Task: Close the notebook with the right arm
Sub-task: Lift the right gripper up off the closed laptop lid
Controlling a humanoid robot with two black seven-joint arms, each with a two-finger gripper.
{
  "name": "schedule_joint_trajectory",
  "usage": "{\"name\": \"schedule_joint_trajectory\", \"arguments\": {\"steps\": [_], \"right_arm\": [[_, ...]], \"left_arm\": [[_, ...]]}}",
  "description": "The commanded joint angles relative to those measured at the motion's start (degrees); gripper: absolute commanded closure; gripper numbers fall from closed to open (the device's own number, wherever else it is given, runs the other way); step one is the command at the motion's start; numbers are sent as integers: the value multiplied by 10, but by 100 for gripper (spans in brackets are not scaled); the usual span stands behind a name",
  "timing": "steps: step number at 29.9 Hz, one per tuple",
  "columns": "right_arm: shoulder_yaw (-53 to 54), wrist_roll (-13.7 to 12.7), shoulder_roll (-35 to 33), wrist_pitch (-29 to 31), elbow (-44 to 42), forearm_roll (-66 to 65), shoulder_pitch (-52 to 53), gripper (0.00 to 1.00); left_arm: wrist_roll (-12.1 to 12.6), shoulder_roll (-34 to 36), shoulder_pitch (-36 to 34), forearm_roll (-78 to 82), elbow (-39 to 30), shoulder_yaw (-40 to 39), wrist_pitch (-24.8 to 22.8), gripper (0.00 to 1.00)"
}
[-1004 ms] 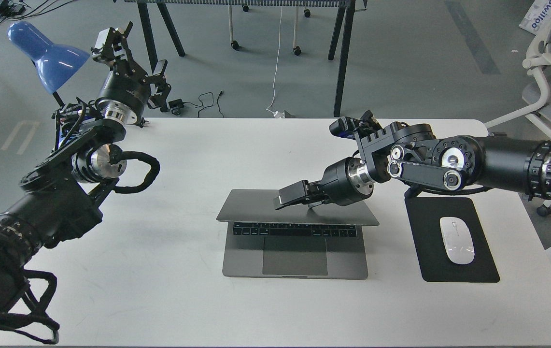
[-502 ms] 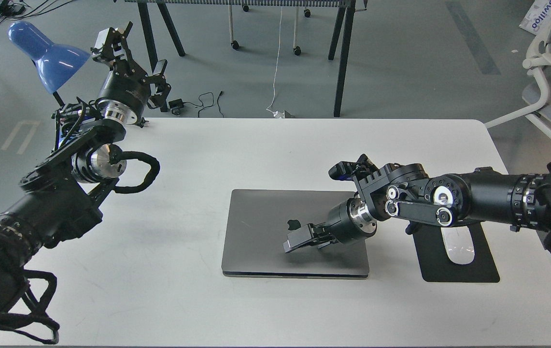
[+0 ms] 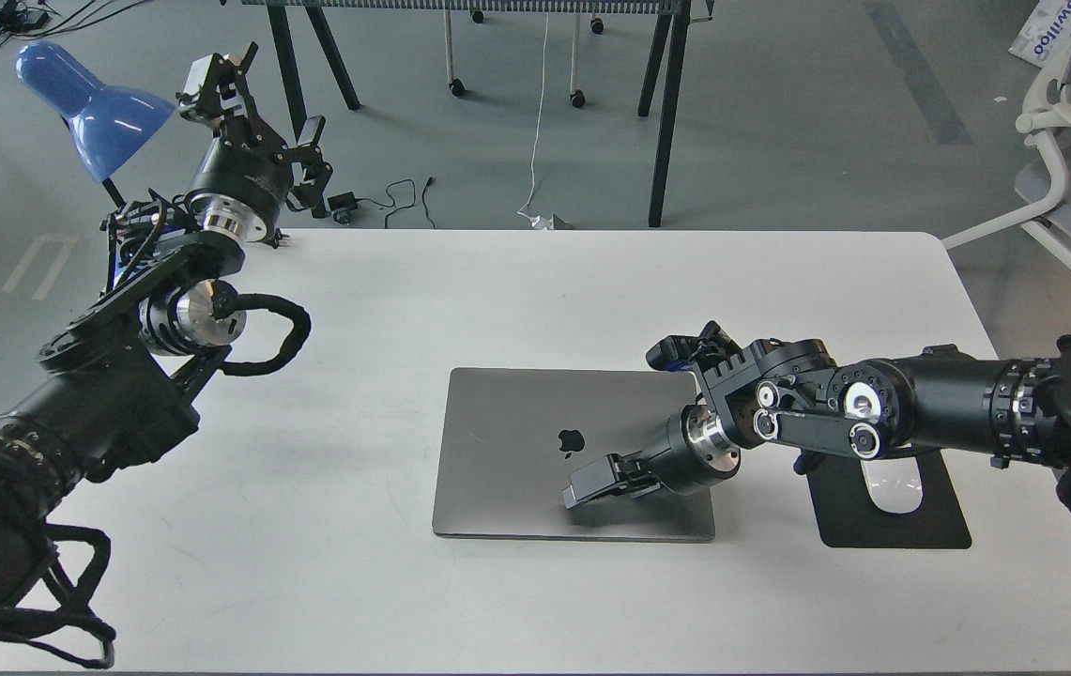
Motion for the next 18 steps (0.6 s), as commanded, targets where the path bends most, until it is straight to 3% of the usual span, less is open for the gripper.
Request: {"name": "schedule_joint_trajectory", "arguments": {"steps": [1,7,18], "right_arm": [[10,2,-3,0,0,5,31,0],[100,2,-8,0,-30,8,92,0],[443,2,-4,0,-315,23,74,0]], "left_arm": [[0,0,0,0,0,0,0,0],[0,0,0,0,0,0,0,0],[0,-1,0,0,0,1,0,0]]}}
